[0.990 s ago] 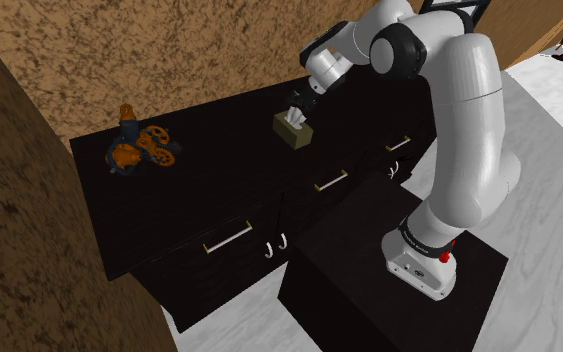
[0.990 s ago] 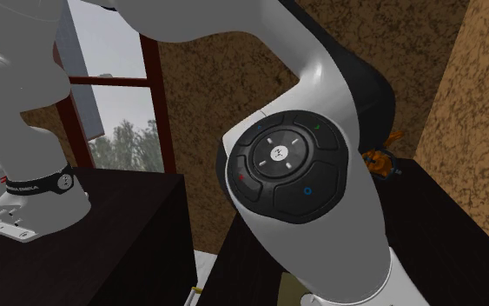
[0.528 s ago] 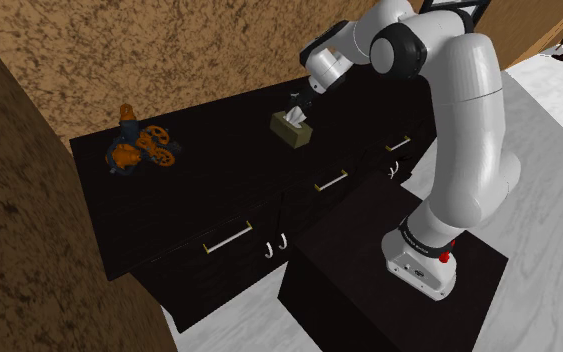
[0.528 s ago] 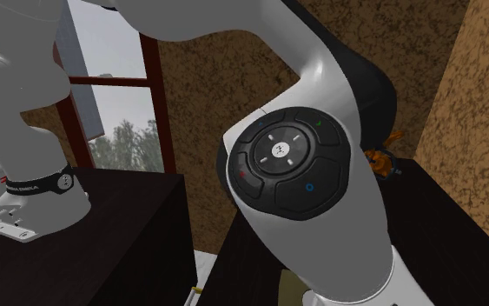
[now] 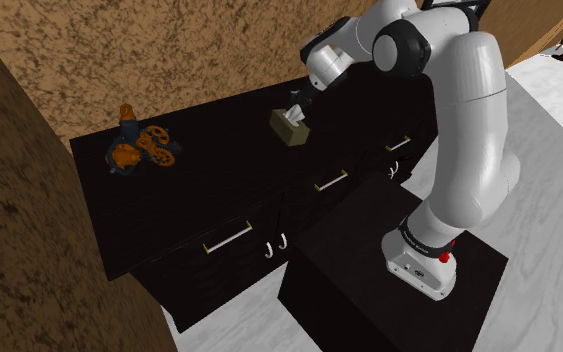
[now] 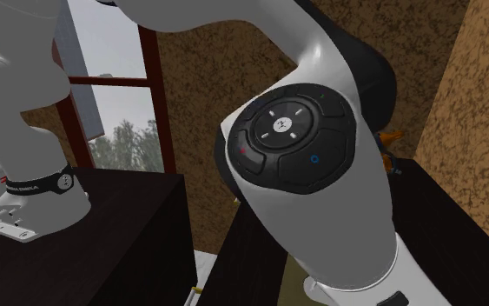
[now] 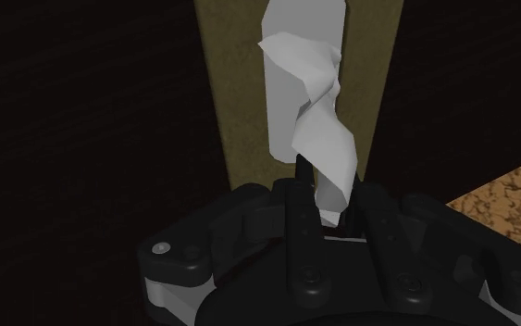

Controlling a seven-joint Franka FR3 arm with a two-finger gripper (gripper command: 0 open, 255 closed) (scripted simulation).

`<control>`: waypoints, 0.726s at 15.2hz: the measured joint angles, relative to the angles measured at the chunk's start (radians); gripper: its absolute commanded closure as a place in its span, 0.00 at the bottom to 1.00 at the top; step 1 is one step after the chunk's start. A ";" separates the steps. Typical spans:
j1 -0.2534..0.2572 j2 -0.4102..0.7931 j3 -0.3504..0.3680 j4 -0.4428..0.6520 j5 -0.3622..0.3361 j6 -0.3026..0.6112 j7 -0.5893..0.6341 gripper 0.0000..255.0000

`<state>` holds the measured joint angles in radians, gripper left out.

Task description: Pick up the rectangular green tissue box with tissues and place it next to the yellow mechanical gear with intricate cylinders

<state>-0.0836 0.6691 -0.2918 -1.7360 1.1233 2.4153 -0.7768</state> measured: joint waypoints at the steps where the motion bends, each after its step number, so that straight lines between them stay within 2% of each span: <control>1: 0.003 -0.009 -0.004 -0.004 -0.007 -0.004 0.007 1.00; 11: 0.029 -0.098 -0.044 -0.019 -0.084 -0.054 0.091 1.00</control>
<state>-0.0551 0.5713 -0.3363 -1.7546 1.0393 2.3615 -0.6862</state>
